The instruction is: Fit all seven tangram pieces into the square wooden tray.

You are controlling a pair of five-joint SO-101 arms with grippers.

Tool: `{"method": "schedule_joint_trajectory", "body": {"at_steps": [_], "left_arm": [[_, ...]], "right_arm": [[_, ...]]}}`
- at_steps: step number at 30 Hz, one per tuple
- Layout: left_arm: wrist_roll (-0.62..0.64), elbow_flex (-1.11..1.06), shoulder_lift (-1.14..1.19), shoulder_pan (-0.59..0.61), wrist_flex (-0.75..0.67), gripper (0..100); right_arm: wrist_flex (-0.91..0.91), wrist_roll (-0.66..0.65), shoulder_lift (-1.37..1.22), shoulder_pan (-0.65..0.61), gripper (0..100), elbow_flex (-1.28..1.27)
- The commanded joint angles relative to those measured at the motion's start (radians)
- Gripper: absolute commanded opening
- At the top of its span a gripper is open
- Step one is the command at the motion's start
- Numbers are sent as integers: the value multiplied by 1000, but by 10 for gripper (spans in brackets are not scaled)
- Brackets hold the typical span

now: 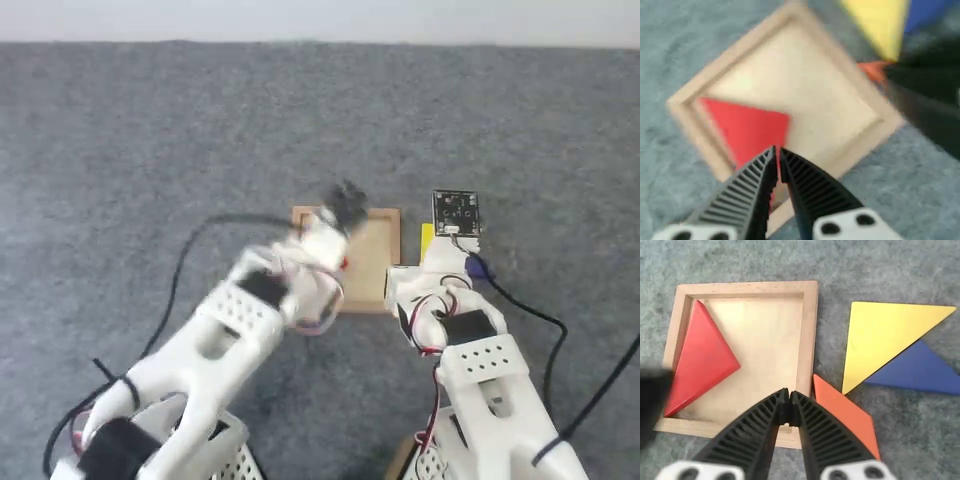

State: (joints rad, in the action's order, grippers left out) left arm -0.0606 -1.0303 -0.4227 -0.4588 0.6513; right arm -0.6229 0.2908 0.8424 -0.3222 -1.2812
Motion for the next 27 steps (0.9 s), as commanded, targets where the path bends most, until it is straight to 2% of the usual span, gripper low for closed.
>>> {"method": "schedule_joint_trajectory", "body": {"at_steps": [1, 4, 6, 10, 13, 19, 27], "left_arm": [[-9, 41, -32, -18, 17, 10], [-21, 117, 127, 6, 23, 11], [-72, 180, 256, -29, 28, 11], [-141, 357, 404, -71, 204, 11], [-130, 406, 456, -46, 226, 11], [-31, 486, 511, 61, 252, 11], [-28, 503, 520, 74, 229, 11]], "right_arm": [[-7, -14, 25, -10, 7, 6], [-8, -14, 25, -7, 7, 6], [-10, -14, 25, -7, 7, 6], [-13, -11, 25, 19, 7, 9], [-10, -11, 25, 31, 7, 11], [-10, -8, 25, 31, 7, 11], [-13, -8, 25, 31, 7, 11]]}}
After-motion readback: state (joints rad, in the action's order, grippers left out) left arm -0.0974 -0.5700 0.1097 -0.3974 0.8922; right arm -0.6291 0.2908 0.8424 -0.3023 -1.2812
